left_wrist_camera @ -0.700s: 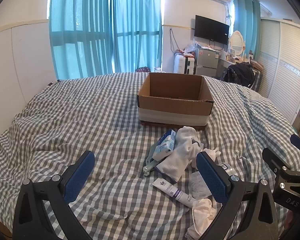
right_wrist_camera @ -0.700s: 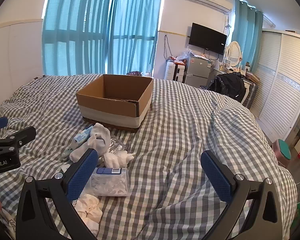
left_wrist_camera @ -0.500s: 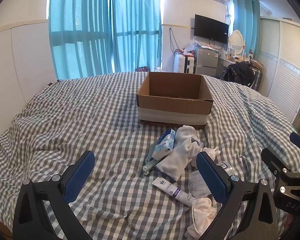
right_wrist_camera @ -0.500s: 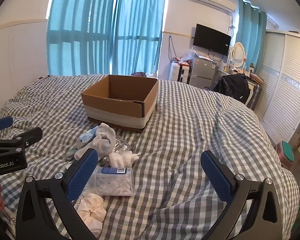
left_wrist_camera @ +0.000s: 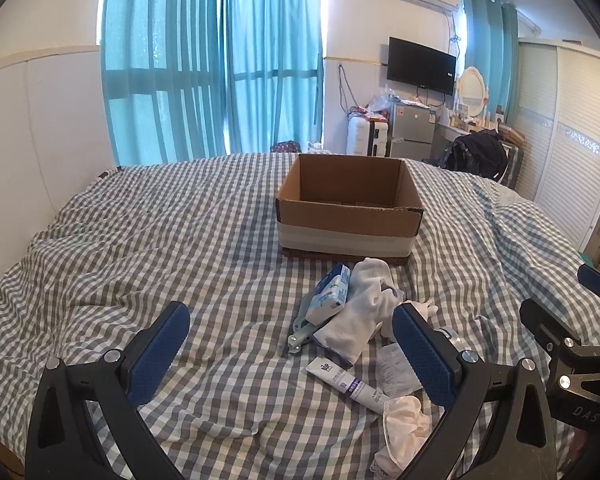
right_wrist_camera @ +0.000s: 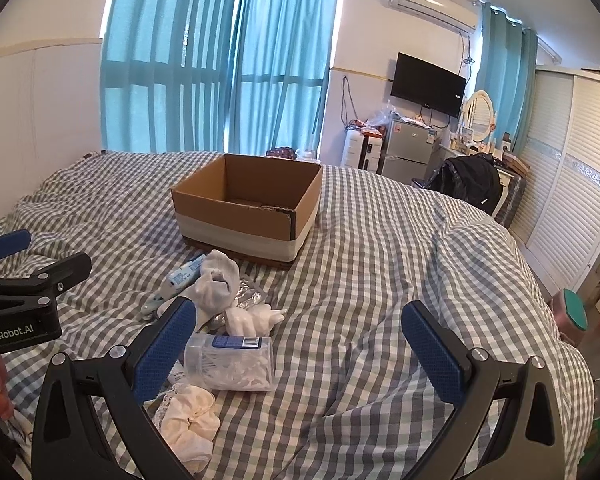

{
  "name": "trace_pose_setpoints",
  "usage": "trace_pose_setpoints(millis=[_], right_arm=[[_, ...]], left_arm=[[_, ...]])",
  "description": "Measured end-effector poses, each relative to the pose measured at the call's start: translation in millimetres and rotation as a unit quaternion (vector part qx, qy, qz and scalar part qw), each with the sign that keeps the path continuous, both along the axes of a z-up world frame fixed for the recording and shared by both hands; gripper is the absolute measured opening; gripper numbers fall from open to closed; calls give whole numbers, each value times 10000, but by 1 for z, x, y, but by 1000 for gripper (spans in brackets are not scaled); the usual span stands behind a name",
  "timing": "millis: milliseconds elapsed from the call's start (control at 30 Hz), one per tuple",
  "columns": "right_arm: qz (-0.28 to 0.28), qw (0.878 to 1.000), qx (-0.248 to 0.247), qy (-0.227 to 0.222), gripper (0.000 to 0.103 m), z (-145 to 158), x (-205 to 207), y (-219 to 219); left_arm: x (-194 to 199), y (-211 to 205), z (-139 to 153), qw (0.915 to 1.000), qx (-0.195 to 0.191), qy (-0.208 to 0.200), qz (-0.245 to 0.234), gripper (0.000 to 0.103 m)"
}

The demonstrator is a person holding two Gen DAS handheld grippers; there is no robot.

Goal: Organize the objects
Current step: 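Move both grippers toward the pile of items beside the box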

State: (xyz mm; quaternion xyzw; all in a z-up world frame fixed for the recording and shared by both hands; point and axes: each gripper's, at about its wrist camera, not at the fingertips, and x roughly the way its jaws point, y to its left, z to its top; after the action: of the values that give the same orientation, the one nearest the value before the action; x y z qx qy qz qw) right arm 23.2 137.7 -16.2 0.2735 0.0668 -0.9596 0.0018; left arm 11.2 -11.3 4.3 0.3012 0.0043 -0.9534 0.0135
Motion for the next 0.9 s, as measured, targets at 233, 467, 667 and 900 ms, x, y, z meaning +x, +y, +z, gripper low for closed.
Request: trace_pose_setpoints(millis=[233,467,667,900], right_arm=[[58,10000,3,25,103,3,3,-4],[81,9999,58,-85,103,-5,0,-7],[107,9992,49,-371,103,-22,-13,-9],[355,9952,155,-894,103,-60,-36,-25]], left_arm=[[3,-5,2,10000,-4,38,75,103],[0,-7,-5,9999,-16,-49,104,103],[-11,-11,-23,9995,-19,-273,164,103],[-26,-16,-51,9971,-258,-621,349,103]])
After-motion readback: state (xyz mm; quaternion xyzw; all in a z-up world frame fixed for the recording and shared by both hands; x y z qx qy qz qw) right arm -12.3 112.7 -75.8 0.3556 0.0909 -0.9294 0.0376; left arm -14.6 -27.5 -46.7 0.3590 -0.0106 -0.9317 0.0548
